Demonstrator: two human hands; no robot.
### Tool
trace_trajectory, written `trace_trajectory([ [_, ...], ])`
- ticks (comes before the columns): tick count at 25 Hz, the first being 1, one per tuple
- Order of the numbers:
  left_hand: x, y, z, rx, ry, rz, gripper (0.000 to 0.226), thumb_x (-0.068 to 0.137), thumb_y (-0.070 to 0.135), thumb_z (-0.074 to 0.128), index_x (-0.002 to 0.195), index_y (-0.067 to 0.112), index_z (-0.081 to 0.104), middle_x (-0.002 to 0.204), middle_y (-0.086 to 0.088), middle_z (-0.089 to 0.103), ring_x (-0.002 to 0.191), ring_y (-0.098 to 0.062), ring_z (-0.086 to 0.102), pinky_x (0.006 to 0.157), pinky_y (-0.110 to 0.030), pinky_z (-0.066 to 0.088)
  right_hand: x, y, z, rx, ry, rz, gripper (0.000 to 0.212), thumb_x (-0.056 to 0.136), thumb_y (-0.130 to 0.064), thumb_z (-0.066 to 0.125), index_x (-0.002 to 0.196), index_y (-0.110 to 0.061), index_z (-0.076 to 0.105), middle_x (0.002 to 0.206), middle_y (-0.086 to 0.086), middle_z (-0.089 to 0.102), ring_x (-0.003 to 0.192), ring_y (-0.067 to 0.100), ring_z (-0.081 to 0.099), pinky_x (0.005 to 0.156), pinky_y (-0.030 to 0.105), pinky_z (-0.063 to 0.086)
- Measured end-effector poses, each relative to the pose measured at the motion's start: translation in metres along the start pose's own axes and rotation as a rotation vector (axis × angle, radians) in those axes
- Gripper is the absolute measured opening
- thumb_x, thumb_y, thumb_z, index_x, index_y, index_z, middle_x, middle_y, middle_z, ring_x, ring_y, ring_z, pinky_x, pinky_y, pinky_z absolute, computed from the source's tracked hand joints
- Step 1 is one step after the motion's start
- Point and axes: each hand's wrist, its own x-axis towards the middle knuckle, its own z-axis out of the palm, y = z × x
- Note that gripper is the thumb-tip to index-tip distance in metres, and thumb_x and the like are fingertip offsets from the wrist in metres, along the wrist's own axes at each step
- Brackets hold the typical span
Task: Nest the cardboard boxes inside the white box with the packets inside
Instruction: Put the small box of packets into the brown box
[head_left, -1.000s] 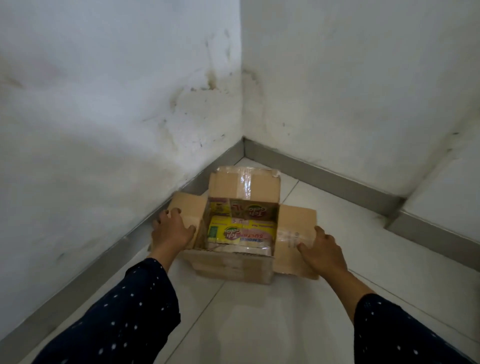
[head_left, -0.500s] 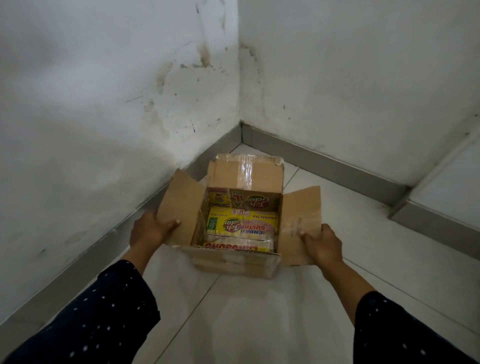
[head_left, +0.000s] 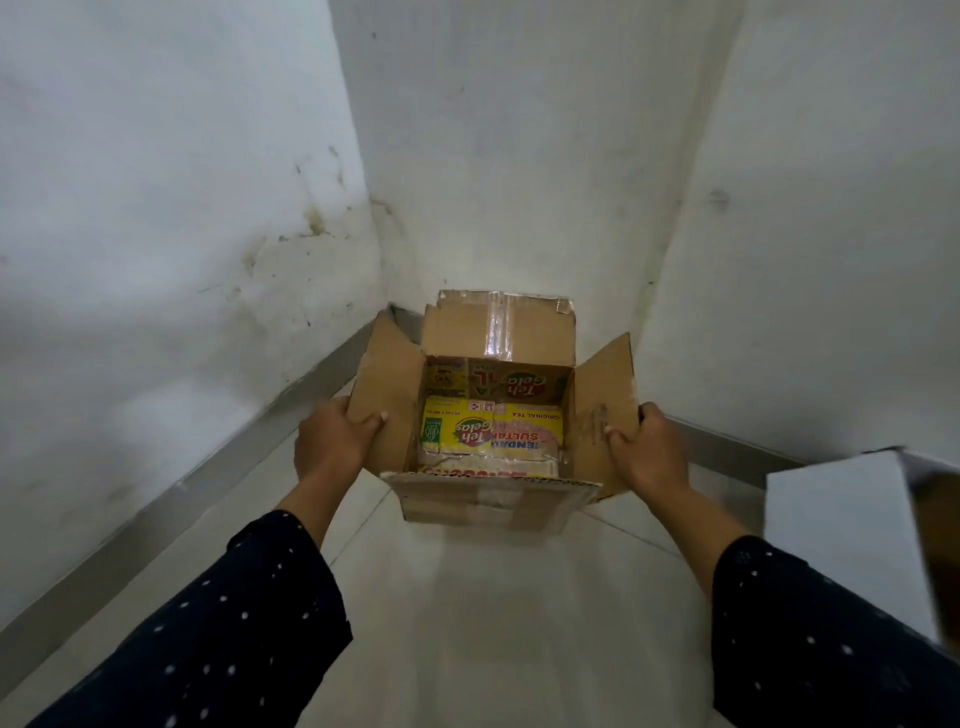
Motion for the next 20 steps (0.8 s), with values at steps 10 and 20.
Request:
trace_trajectory([
  [10,-0.206,0.213,0.030,-0.296,-0.077,0.192,0.047,0.082,0.041,0.067,0.118,0.011,0.065,0.108,-0.012,0.070,0.089,-0.030,0.065,0.069,-0.035,0.050,-0.040,0.105,-0.314,-0.025,0.299,-0.070,0.026,0.090,-0.029,0.062,0.107,-0.011,0.055,0.109,0.014,0.065,0.079,0.022,0.051,0.067,0.031,0.042],
  [20,-0.389,0.346,0.144,-0.351,-0.363,0.390,0.042,0.082,0.040,0.067,0.116,0.015,0.066,0.108,-0.007,0.072,0.090,-0.028,0.068,0.073,-0.035,0.055,-0.106,0.283,-0.504,-0.144,0.456,0.175,0.028,0.089,-0.026,0.063,0.114,-0.013,0.056,0.111,0.014,0.067,0.093,0.033,0.064,0.071,0.039,0.054],
])
